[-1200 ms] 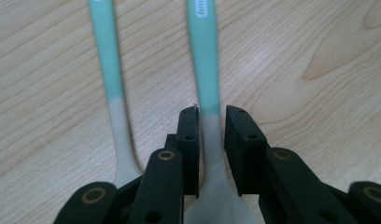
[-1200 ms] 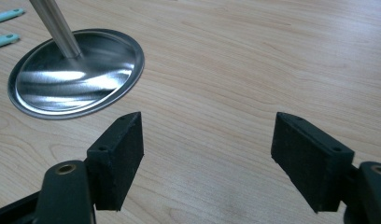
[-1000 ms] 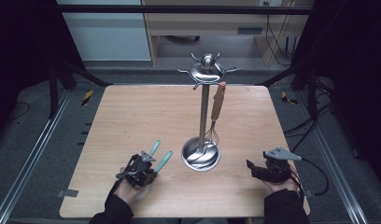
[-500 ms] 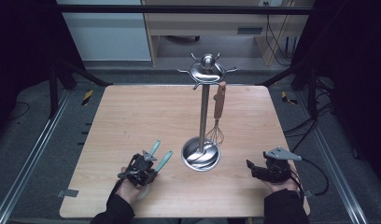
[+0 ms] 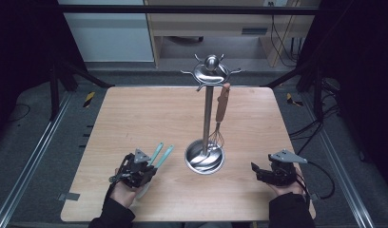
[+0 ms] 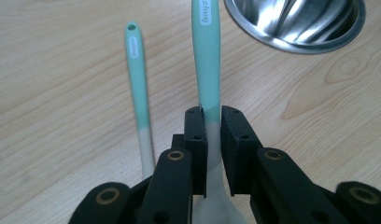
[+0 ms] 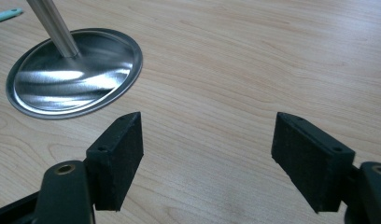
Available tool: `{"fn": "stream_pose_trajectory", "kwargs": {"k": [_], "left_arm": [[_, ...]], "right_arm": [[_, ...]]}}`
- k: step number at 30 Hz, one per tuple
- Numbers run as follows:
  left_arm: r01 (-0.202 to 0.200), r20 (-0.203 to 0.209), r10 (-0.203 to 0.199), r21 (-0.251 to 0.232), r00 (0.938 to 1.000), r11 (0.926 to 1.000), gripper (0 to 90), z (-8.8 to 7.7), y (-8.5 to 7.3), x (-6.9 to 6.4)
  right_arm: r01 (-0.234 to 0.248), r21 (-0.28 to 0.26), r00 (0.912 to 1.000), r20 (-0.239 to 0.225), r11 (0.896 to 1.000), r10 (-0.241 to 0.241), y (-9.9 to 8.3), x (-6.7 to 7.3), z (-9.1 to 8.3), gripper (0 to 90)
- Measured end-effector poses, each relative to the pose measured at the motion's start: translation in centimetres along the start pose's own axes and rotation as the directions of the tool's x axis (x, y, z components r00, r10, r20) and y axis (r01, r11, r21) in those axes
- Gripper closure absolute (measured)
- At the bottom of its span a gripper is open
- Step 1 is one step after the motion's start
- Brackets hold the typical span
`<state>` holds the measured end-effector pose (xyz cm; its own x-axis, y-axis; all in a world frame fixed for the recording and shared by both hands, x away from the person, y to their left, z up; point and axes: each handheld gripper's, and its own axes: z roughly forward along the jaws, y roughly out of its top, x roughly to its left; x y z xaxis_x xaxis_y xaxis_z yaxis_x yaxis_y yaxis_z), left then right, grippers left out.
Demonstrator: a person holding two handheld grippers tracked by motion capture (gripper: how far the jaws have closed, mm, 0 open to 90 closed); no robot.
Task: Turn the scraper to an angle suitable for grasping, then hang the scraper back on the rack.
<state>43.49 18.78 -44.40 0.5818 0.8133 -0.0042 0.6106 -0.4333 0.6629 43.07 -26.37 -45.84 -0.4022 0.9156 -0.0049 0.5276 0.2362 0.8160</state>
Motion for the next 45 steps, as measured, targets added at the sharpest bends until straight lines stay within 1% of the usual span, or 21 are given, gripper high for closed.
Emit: {"fn": "stream_pose_trajectory", "kwargs": {"k": [1,2,3,6,8,9,10,11,12,15,20,22,23,24,32,37,39,40,41,43,45], "left_arm": [[-0.007,0.012,0.007,-0.009,0.9999,0.9999,80.5,-0.4,0.0,0.1],[0.004,-0.003,-0.004,-0.032,1.0,0.9995,80.5,-0.5,0.1,0.0],[0.009,-0.006,-0.009,-0.048,0.9999,0.9988,80.5,-0.8,0.1,0.0],[0.001,-0.009,-0.002,-0.084,1.0,0.9964,80.5,-1.7,0.2,0.2],[0.012,-0.013,-0.014,-0.121,0.9998,0.9925,80.5,-2.2,0.3,0.2],[0.014,-0.017,-0.016,-0.139,0.9997,0.9902,80.5,-2.4,0.3,0.2],[0.016,-0.016,-0.019,-0.155,0.9997,0.9878,80.5,-2.7,0.3,0.3],[0.023,-0.015,-0.026,-0.192,0.9995,0.9811,80.5,-3.2,0.4,0.3],[0.023,-0.015,-0.026,-0.192,0.9995,0.9811,80.5,-3.2,0.4,0.3],[0.029,-0.014,-0.033,-0.239,0.9994,0.9707,80.5,-4.0,0.6,0.4],[0.029,-0.009,-0.033,-0.297,0.9994,0.9546,80.5,-5.3,0.9,0.4],[0.033,-0.01,-0.038,-0.323,0.9992,0.9459,80.5,-5.8,1.0,0.4],[0.032,-0.009,-0.037,-0.343,0.9993,0.9388,80.5,-6.2,1.1,0.4],[0.032,-0.009,-0.037,-0.343,0.9993,0.9388,80.5,-6.2,1.1,0.4],[0.033,0.005,-0.034,-0.43,0.9994,0.9024,80.5,-8.3,1.6,0.1],[0.019,0.014,-0.015,-0.484,0.9998,0.8749,80.5,-10.0,2.1,-0.4],[0.012,0.017,-0.004,-0.506,0.9999,0.8624,80.4,-10.7,2.4,-0.8],[0.0,0.013,0.008,-0.522,0.9999,0.8528,80.5,-11.2,2.7,-1.1],[0.0,0.013,0.008,-0.522,0.9999,0.8528,80.4,-11.2,2.7,-1.1],[-0.011,0.012,0.021,-0.536,0.9997,0.8439,80.5,-11.6,2.9,-1.5],[-0.011,0.02,0.027,-0.55,0.9994,0.8354,80.4,-12.0,3.0,-1.8]], "right_arm": [[0.0,0.0,1.0,0.0,1.0,0.0,0.0,0.0,0.0,25.0],[-0.003,-0.001,1.0,0.001,1.0,0.003,0.0,0.0,0.0,25.0],[-0.003,-0.001,1.0,0.001,1.0,0.003,0.0,0.0,0.0,25.0],[-0.007,-0.001,1.0,-0.001,1.0,0.007,0.0,0.0,0.0,24.8],[-0.007,-0.001,1.0,-0.001,1.0,0.007,0.0,0.0,0.0,24.8],[-0.013,0.0,0.9999,-0.003,1.0,0.013,0.0,0.0,0.0,24.7],[-0.007,-0.004,1.0,0.001,1.0,0.007,0.0,-0.1,0.0,24.7],[-0.007,-0.004,1.0,0.002,1.0,0.007,0.0,-0.1,0.1,24.5],[-0.007,-0.004,1.0,0.002,1.0,0.007,0.0,-0.1,0.1,24.5],[-0.018,0.001,0.9998,0.0,1.0,0.018,0.0,-0.1,0.0,24.4],[-0.006,-0.006,1.0,0.005,1.0,0.006,0.0,-0.1,0.1,24.3],[-0.014,0.0,0.9999,0.001,1.0,0.014,0.1,-0.1,0.1,24.3],[-0.015,0.001,0.9999,0.0,1.0,0.015,0.1,-0.1,0.1,24.3],[-0.015,0.001,0.9999,0.0,1.0,0.015,0.1,-0.1,0.1,24.3],[-0.008,-0.003,0.9999,0.008,1.0,0.008,0.0,-0.2,0.2,24.1],[-0.013,-0.001,0.9999,0.003,1.0,0.013,0.1,-0.1,0.1,24.1],[-0.01,-0.005,0.9999,0.005,1.0,0.01,0.0,-0.2,0.1,24.1],[-0.006,-0.006,1.0,0.004,1.0,0.006,0.0,-0.2,0.1,24.1],[-0.006,-0.006,1.0,0.004,1.0,0.006,0.0,-0.2,0.1,24.1],[-0.004,-0.003,1.0,0.005,1.0,0.004,0.0,-0.2,0.2,24.1],[-0.011,-0.002,0.9999,0.0,1.0,0.011,0.0,-0.2,0.1,24.1]]}}
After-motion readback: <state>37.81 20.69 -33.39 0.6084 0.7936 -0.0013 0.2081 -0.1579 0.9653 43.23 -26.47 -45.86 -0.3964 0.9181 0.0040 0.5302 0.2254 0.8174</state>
